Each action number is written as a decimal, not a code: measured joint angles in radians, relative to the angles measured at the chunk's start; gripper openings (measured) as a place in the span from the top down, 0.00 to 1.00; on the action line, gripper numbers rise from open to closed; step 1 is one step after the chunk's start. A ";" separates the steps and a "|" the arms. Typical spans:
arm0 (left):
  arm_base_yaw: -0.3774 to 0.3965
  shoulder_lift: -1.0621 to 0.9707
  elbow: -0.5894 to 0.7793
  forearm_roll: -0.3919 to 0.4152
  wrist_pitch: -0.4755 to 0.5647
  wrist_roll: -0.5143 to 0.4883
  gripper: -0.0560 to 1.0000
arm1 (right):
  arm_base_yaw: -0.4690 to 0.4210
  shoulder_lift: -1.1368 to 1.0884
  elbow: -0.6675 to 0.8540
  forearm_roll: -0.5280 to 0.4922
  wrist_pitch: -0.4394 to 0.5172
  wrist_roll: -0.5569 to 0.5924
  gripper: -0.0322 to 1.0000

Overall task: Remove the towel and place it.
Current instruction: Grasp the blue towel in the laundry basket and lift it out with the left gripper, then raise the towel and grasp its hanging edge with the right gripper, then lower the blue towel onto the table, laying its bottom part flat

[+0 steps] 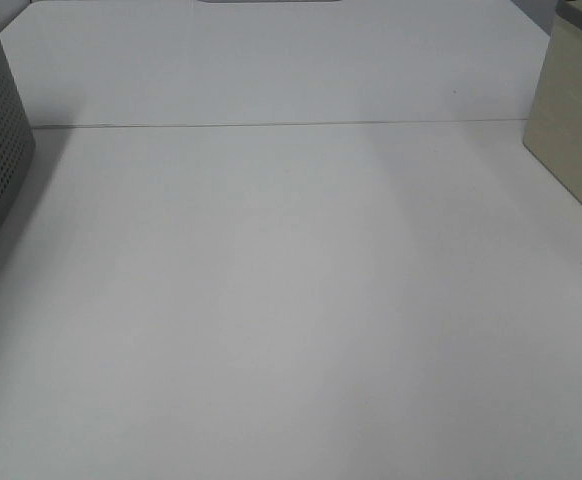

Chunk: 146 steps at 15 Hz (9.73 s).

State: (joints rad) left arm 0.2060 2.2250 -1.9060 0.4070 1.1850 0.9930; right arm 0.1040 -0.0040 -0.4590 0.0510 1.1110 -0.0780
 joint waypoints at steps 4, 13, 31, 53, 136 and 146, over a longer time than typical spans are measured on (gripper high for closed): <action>0.000 -0.005 0.000 0.001 0.006 -0.118 0.95 | 0.000 0.000 0.000 0.000 0.000 0.000 0.22; -0.101 -0.170 0.000 0.005 0.019 -0.125 0.95 | 0.000 0.000 0.000 0.000 0.000 0.000 0.22; -0.446 -0.758 -0.001 0.129 -0.165 -0.128 0.95 | 0.000 0.072 -0.016 0.101 -0.114 -0.110 0.22; -1.073 -0.773 -0.001 0.046 -0.134 0.057 0.95 | 0.144 1.675 -0.380 1.688 0.065 -2.001 0.25; -0.477 0.182 -0.831 0.448 -1.386 -1.089 0.95 | 0.199 2.099 -1.763 -0.252 -1.185 -0.086 0.95; -0.661 0.122 -0.836 0.149 -0.483 -0.966 0.95 | 0.187 1.990 -1.767 -0.064 -0.441 -0.070 0.95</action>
State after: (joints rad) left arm -0.4550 2.3470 -2.7420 0.5560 0.7020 0.0270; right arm 0.2910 1.9860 -2.2260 -0.0130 0.6700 -0.1480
